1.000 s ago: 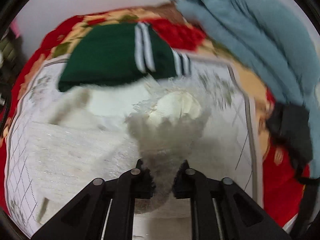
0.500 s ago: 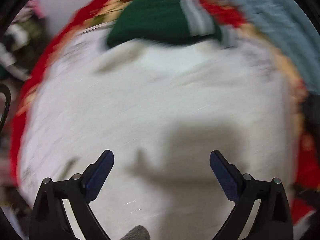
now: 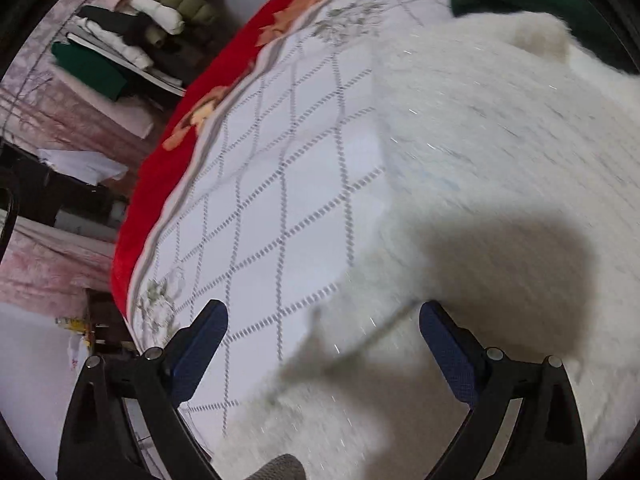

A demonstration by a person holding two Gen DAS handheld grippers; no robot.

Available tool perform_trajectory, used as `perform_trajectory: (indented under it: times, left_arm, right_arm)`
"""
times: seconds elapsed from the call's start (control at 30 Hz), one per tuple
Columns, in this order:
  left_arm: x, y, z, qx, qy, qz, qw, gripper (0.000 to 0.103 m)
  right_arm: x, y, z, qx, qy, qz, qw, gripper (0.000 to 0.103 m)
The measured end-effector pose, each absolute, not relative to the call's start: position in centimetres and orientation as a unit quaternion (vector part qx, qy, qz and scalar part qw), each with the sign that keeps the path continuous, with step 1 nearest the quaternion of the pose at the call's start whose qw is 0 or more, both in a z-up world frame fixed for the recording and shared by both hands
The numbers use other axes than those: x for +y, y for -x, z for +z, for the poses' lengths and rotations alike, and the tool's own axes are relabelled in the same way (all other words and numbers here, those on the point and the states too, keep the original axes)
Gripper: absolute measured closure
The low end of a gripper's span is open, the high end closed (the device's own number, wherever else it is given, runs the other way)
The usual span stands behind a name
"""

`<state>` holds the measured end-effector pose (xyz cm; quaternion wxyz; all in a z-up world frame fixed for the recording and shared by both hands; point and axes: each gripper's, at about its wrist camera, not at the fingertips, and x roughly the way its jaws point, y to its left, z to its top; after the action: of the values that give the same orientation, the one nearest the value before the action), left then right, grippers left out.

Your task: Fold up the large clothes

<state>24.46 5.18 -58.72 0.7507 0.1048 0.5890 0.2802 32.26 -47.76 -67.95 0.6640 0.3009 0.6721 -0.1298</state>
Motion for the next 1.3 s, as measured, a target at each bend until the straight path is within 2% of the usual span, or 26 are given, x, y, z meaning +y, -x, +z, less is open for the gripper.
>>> perform_trajectory:
  times: [0.07,0.1,0.13,0.23,0.37,0.5,0.6,0.7,0.77,0.83,1.07,1.2,1.3]
  left_arm:
    - [5.7,-25.2,-60.0,0.599,-0.116,0.283,0.740,0.005]
    - [6.0,-25.6,-60.9,0.606,-0.123,0.285,0.732,0.005]
    - [6.2,-25.8,-61.6,0.608,-0.125,0.287,0.730,0.003]
    - [6.8,-26.4,-61.8,0.601,-0.125,0.289,0.735,0.001]
    - [8.3,-27.8,-61.5,0.592,-0.120,0.297,0.740,0.001]
    - [10.3,-29.9,-61.1,0.582,-0.123,0.305,0.743,0.001]
    - [10.6,-30.9,-61.2,0.580,-0.135,0.297,0.747,0.001]
    - [9.6,-30.7,-61.0,0.575,-0.161,0.293,0.747,0.001]
    - [9.3,-29.8,-60.4,0.581,-0.147,0.284,0.749,0.001]
    - [8.7,-28.7,-59.4,0.587,-0.133,0.271,0.751,0.001]
    - [2.2,-21.8,-55.8,0.616,-0.075,0.177,0.764,0.001]
    - [-2.6,-19.7,-57.8,0.627,-0.109,0.137,0.759,0.001]
    - [-4.2,-18.9,-61.5,0.643,-0.159,0.135,0.737,0.001]
  right_arm:
    - [-46.9,-32.3,-67.3,0.676,-0.271,-0.114,0.675,0.082]
    - [-46.3,-32.2,-67.1,0.679,-0.250,-0.105,0.682,0.072]
    - [-45.8,-32.1,-67.1,0.683,-0.236,-0.097,0.684,0.068]
    - [-44.6,-32.2,-67.6,0.690,-0.222,-0.073,0.685,0.069]
    - [-42.8,-33.4,-67.7,0.686,-0.305,-0.023,0.660,0.074]
    - [-40.5,-34.1,-67.5,0.693,-0.340,0.011,0.636,0.074]
    - [-42.8,-33.2,-67.2,0.688,-0.285,-0.081,0.663,0.077]
    - [-44.0,-31.7,-68.1,0.683,-0.311,-0.096,0.654,0.077]
    - [-42.7,-32.2,-67.0,0.703,-0.254,-0.099,0.657,0.076]
    - [-40.7,-32.3,-65.7,0.711,-0.233,-0.093,0.656,0.073]
    - [-37.1,-29.8,-61.9,0.720,-0.168,-0.071,0.670,0.072]
    - [-34.5,-26.0,-61.7,0.728,-0.144,-0.053,0.669,0.072]
    - [-32.6,-23.7,-64.8,0.769,-0.102,-0.076,0.626,0.073]
